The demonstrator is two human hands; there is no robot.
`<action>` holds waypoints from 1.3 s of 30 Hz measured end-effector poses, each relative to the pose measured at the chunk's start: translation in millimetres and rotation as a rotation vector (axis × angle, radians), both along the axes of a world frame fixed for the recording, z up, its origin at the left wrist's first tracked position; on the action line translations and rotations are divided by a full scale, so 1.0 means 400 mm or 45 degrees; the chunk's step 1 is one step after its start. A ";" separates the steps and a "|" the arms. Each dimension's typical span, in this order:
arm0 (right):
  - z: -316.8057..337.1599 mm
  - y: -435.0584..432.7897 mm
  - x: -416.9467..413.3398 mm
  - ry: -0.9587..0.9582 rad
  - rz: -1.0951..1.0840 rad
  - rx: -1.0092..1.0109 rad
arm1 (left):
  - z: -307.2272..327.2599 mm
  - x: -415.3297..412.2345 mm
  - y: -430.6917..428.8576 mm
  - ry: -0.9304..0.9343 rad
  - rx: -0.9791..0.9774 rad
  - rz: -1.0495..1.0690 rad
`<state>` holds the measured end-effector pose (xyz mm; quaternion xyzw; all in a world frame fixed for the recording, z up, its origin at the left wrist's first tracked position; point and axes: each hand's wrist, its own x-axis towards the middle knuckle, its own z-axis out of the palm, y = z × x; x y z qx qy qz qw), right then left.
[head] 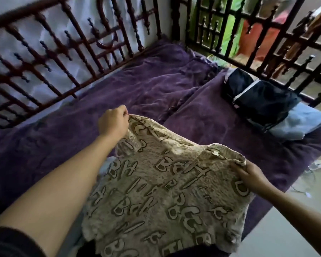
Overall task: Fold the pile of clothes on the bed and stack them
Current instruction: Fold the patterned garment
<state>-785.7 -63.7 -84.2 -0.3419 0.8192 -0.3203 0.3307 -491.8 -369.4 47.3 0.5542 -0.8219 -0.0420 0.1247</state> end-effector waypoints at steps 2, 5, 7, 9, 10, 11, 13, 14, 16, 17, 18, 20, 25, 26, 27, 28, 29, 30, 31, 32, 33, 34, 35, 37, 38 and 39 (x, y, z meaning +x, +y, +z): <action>-0.077 -0.031 -0.108 0.028 -0.071 0.124 | -0.080 -0.137 -0.022 0.017 0.097 0.028; -0.182 -0.075 -0.250 0.084 -0.143 0.287 | -0.188 -0.303 -0.059 0.112 0.294 0.086; -0.239 -0.099 -0.321 0.124 -0.163 0.423 | -0.248 -0.372 -0.086 0.205 0.457 0.084; -0.277 -0.121 -0.368 0.171 -0.128 0.574 | -0.289 -0.394 -0.105 0.291 0.555 0.085; -0.289 -0.133 -0.383 0.194 -0.097 0.640 | -0.302 -0.386 -0.109 0.321 0.583 0.101; -0.297 -0.144 -0.391 0.219 -0.068 0.702 | -0.312 -0.363 -0.108 0.333 0.607 0.130; -0.300 -0.178 -0.387 0.310 -0.022 0.804 | -0.333 -0.281 -0.096 0.313 0.657 0.229; -0.297 -0.204 -0.374 0.371 0.014 0.830 | -0.348 -0.224 -0.085 0.291 0.689 0.298; -0.288 -0.281 -0.324 0.460 0.174 0.787 | -0.385 -0.098 -0.054 0.213 0.758 0.478; -0.283 -0.328 -0.287 0.478 0.288 0.748 | -0.407 -0.035 -0.034 0.172 0.792 0.580; -0.280 -0.379 -0.245 0.482 0.402 0.711 | -0.431 0.026 -0.010 0.138 0.829 0.684; -0.286 -0.481 -0.157 0.514 0.624 0.650 | -0.484 0.136 0.044 0.096 0.922 0.862; -0.380 -0.700 0.042 0.743 1.010 0.420 | -0.641 0.319 0.147 0.179 1.034 1.060; -0.407 -0.732 0.071 0.816 1.066 0.408 | -0.671 0.332 0.158 0.158 1.012 1.014; -0.432 -0.759 0.095 0.877 1.112 0.425 | -0.699 0.339 0.164 0.095 0.945 0.954; -0.454 -0.782 0.110 0.925 1.143 0.460 | -0.720 0.338 0.162 0.028 0.839 0.888; -0.473 -0.801 0.116 0.954 1.146 0.491 | -0.733 0.334 0.154 0.001 0.714 0.825; -0.484 -0.818 0.114 0.975 1.109 0.514 | -0.737 0.327 0.139 0.021 0.585 0.782; -0.489 -0.836 0.104 0.996 1.040 0.513 | -0.733 0.320 0.120 0.061 0.477 0.774; -0.486 -0.854 0.091 1.017 0.945 0.480 | -0.725 0.315 0.096 0.104 0.404 0.779; -0.476 -0.875 0.074 1.019 0.820 0.431 | -0.717 0.315 0.068 0.148 0.351 0.788; -0.464 -0.901 0.054 0.984 0.674 0.388 | -0.704 0.316 0.036 0.202 0.305 0.803; -0.446 -0.929 0.034 0.923 0.531 0.352 | -0.687 0.316 -0.001 0.260 0.268 0.838; -0.405 -0.999 -0.008 0.780 0.295 0.295 | -0.665 0.326 -0.085 0.362 0.227 0.951; -0.391 -1.035 -0.032 0.718 0.211 0.279 | -0.661 0.331 -0.125 0.394 0.236 1.004; -0.381 -1.068 -0.056 0.654 0.154 0.268 | -0.662 0.335 -0.159 0.410 0.279 1.048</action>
